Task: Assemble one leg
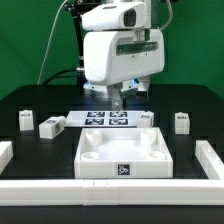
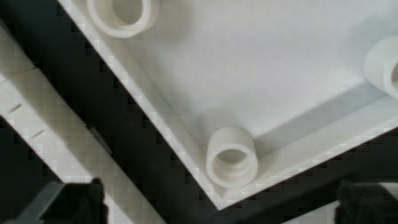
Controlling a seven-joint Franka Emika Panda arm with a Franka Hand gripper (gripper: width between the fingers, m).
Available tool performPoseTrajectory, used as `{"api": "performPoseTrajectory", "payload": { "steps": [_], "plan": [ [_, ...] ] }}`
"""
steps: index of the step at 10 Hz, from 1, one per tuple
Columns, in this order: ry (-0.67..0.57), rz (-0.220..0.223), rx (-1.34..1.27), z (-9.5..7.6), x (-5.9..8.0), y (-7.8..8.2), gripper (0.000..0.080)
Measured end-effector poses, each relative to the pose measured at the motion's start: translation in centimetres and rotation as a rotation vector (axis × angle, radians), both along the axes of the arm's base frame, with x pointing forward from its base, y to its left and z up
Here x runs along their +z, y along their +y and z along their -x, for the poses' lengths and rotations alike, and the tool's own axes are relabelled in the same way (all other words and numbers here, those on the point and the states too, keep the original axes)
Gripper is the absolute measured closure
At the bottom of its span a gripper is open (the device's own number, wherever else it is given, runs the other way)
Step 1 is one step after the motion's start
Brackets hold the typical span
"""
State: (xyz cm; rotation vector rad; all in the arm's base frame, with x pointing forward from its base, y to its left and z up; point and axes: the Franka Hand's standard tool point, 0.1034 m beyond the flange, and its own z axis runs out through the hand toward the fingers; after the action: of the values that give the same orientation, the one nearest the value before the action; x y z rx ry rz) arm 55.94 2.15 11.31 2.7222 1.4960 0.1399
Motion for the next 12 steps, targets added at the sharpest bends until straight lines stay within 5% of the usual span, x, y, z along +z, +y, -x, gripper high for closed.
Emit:
{"api": "performPoseTrajectory", "payload": {
  "steps": [5, 12],
  "plan": [
    [0.004, 0.004, 0.012, 0.2, -0.2, 0.0, 0.015],
    [0.103, 0.062, 0.312, 3.6, -2.7, 0.6, 0.015]
  ]
}}
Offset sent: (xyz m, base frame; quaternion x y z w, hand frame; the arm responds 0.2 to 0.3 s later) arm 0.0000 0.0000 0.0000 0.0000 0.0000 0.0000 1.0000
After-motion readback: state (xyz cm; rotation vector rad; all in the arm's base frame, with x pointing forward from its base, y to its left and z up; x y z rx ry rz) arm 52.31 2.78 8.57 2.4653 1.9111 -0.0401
